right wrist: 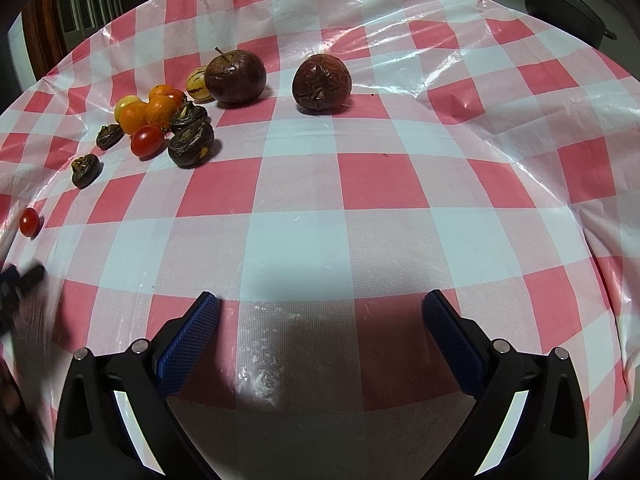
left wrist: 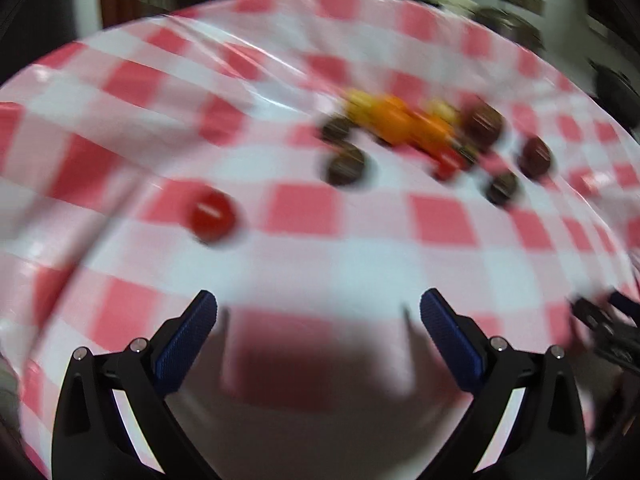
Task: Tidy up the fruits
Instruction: 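Grasp the lone red cherry tomato with the left tool while the right tool grasps a dark brown round fruit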
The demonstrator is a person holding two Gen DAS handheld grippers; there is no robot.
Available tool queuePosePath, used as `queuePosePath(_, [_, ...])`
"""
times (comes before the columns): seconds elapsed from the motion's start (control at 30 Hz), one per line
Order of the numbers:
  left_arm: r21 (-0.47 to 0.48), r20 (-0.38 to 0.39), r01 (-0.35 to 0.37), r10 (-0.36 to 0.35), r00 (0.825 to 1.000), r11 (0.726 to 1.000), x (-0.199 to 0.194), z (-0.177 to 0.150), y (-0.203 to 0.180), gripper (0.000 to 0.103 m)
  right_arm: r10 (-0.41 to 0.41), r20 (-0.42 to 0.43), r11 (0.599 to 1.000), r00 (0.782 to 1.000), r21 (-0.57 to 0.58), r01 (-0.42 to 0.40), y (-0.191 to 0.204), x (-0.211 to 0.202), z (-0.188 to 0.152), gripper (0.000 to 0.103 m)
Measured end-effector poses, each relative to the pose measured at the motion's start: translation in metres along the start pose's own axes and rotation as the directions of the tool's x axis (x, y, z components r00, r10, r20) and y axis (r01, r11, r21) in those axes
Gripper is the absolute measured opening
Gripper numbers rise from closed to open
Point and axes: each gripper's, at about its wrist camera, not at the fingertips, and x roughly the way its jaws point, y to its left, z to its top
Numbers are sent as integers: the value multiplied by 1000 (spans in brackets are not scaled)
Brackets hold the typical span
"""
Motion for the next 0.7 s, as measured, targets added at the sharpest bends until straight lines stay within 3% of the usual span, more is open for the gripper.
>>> queuePosePath(0.1, [-66, -31, -17, 15, 999, 998, 20, 20, 32, 102, 10, -1, 1000, 1000, -23, -10, 4, -2, 0, 98])
queuePosePath(0.27, [-91, -58, -4, -2, 998, 996, 43, 38, 52, 95, 141, 33, 988, 990, -66, -138, 21, -5, 11, 98])
queuePosePath(0.33, [-46, -50, -17, 14, 999, 999, 47, 41, 46, 83, 176, 34, 980, 984, -95, -172, 33, 1, 22, 98])
queuePosePath(0.47, [-49, -56, -7, 4, 998, 999, 51, 40, 48, 62, 212, 43, 970, 976, -131, -205, 56, 16, 48, 97])
queuePosePath(0.57, [-35, -48, -9, 7, 999, 999, 49, 39, 47, 57, 193, 34, 969, 981, -166, -185, 75, 31, 68, 92])
queuePosePath(0.63, [-30, -43, -18, 17, 999, 999, 48, 38, 46, 53, 179, 20, 968, 984, -180, -173, 87, 41, 80, 81])
queuePosePath(0.7, [-37, -42, -10, 9, 999, 999, 48, 38, 48, 52, 165, 2, 968, 986, -193, -161, 94, 51, 87, 77])
